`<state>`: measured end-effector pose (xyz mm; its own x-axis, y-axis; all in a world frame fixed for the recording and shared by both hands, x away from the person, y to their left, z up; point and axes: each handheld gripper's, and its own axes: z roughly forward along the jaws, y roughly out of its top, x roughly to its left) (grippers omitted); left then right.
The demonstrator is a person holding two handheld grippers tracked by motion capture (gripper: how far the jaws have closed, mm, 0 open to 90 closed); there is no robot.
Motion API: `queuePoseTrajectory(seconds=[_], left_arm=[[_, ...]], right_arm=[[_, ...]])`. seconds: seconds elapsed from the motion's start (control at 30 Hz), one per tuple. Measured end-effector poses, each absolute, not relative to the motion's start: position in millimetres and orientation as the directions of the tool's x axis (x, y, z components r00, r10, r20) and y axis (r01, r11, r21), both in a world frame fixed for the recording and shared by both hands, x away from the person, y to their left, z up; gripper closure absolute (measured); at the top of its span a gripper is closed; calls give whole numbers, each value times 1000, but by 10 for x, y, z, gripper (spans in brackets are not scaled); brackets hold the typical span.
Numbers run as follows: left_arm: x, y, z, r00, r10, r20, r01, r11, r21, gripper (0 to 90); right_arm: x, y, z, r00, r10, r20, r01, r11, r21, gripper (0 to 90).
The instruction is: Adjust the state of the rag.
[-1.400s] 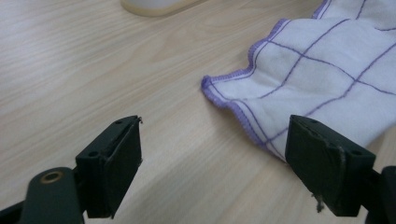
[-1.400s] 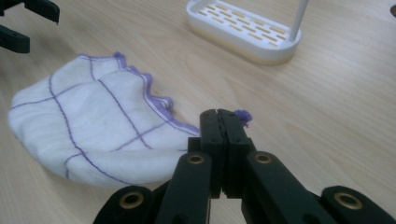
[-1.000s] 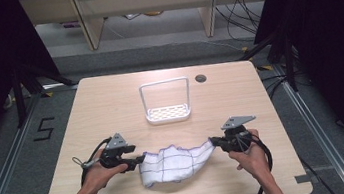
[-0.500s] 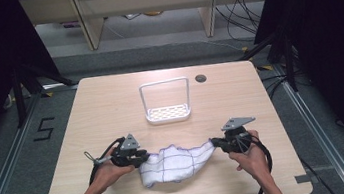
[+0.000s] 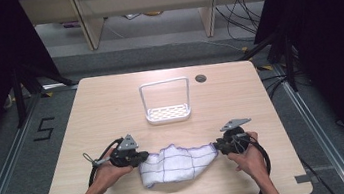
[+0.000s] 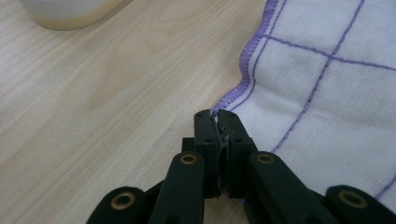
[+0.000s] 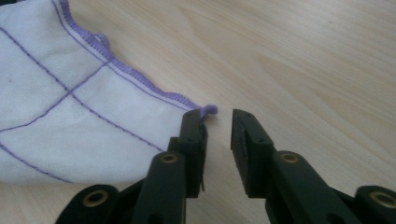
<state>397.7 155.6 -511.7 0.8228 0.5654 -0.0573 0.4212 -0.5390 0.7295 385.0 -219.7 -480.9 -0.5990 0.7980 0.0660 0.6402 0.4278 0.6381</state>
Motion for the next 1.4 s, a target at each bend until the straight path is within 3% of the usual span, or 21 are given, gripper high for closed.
queuePoseTrajectory(seconds=[0.2,0.33,0.4,0.47,0.53,0.83,1.0,1.4], left_arm=[[3974,1559,-5100,824,564,-54,409,-527,745,867],[3983,1572,-5087,828,559,-38,400,-542,739,867],[3981,1575,-5082,826,562,-38,399,-537,743,867],[3967,1569,-5071,816,575,-62,412,-502,760,868],[3970,1598,-5036,821,568,-50,401,-513,759,869],[3838,1727,-4711,814,579,-50,352,-422,836,873],[3658,1886,-4326,821,570,-29,295,-380,877,873],[3332,2049,-3782,856,515,-37,231,-317,920,873]], right_arm=[[3929,-2096,-4832,-567,817,102,669,385,636,592],[3989,-1997,-4888,-566,817,109,701,408,585,587],[4015,-1981,-4943,-576,811,98,704,431,564,669],[4003,-1981,-4930,-595,798,93,692,450,565,838],[3972,-1976,-4879,-630,774,62,640,472,606,889],[3703,-1995,-4306,-686,728,-2,489,463,740,896],[3505,-2079,-3932,-696,718,-26,396,414,820,897],[3093,-2122,-3376,-723,687,-69,270,373,888,897]])
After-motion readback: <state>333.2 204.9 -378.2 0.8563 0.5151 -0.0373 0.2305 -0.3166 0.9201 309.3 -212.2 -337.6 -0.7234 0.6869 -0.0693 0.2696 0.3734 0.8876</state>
